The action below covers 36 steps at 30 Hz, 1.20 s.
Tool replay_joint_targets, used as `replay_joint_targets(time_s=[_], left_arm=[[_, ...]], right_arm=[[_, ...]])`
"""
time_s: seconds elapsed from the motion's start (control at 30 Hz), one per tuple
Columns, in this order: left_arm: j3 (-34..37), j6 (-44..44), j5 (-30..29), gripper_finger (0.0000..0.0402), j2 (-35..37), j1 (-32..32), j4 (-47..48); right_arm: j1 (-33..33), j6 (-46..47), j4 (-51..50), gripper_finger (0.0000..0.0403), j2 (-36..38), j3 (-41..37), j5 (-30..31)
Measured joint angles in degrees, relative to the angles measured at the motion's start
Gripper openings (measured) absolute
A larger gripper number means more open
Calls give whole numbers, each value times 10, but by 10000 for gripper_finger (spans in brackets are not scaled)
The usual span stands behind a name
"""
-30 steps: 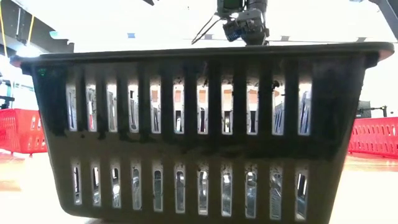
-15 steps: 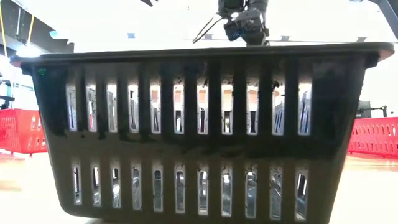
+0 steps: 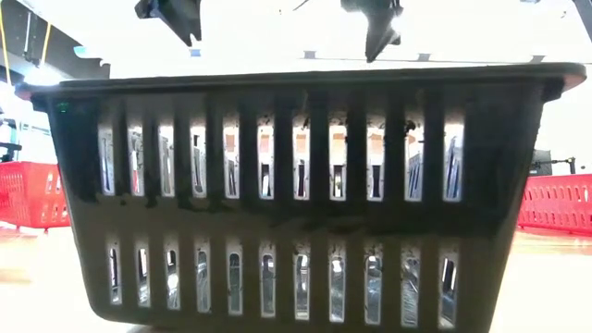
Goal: Stack baskets on shelf by color
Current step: Stack the left red bin on top of the red bin on the shelf
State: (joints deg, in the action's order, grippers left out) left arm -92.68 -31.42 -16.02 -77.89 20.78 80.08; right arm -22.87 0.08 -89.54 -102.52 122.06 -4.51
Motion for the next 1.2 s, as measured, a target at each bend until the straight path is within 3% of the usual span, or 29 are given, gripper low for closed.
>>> replay_joint_targets(time_s=[0.43, 0.73, 1.2], left_arm=[[180, -136, 39, 126, 30, -56, -5], [304, -248, 57, 126, 78, -118, -19], [426, -345, 93, 126, 87, -190, -114]], right_arm=[[-24, -25, -4, 55, 1, 130, 0], [-36, -26, -5, 55, 10, 121, 0], [-36, -29, -5, 55, 10, 121, 0]])
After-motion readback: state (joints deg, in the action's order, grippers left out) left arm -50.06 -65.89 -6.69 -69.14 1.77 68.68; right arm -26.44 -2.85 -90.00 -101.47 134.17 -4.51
